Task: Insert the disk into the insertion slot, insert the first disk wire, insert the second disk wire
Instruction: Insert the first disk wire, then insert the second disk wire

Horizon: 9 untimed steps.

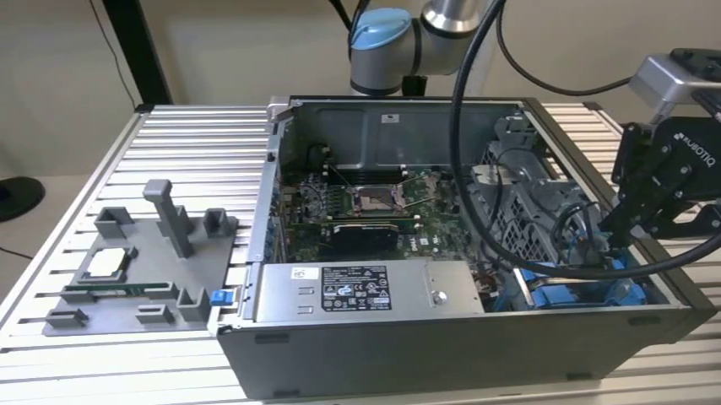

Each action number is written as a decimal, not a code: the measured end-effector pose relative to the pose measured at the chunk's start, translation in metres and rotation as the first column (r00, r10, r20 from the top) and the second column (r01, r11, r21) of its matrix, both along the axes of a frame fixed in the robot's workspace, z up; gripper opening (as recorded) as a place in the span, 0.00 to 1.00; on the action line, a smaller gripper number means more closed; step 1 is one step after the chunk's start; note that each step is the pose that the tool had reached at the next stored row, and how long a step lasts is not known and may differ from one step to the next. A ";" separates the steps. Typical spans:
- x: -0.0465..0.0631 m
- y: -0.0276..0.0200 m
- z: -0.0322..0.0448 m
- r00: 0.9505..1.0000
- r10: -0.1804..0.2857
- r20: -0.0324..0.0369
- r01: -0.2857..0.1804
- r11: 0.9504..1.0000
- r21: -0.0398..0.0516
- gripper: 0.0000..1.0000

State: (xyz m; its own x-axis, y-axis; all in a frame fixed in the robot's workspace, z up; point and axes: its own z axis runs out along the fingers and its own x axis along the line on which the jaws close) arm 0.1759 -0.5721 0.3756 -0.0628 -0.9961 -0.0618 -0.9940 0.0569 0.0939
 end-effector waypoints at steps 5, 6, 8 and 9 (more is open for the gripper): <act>0.000 0.0000 0.0003 1.000 0.000 0.000 0.000 1.000 0.000 0.00; 0.000 0.0000 0.0003 1.000 0.000 0.000 0.000 1.000 0.000 0.00; 0.000 0.0000 0.0004 1.000 0.000 0.000 0.000 1.000 0.000 1.00; 0.000 0.0000 0.0004 1.000 0.000 0.000 0.000 1.000 0.000 1.00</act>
State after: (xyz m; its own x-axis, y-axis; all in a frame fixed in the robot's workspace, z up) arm 0.1759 -0.5721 0.3760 -0.0629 -0.9961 -0.0615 -0.9940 0.0569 0.0938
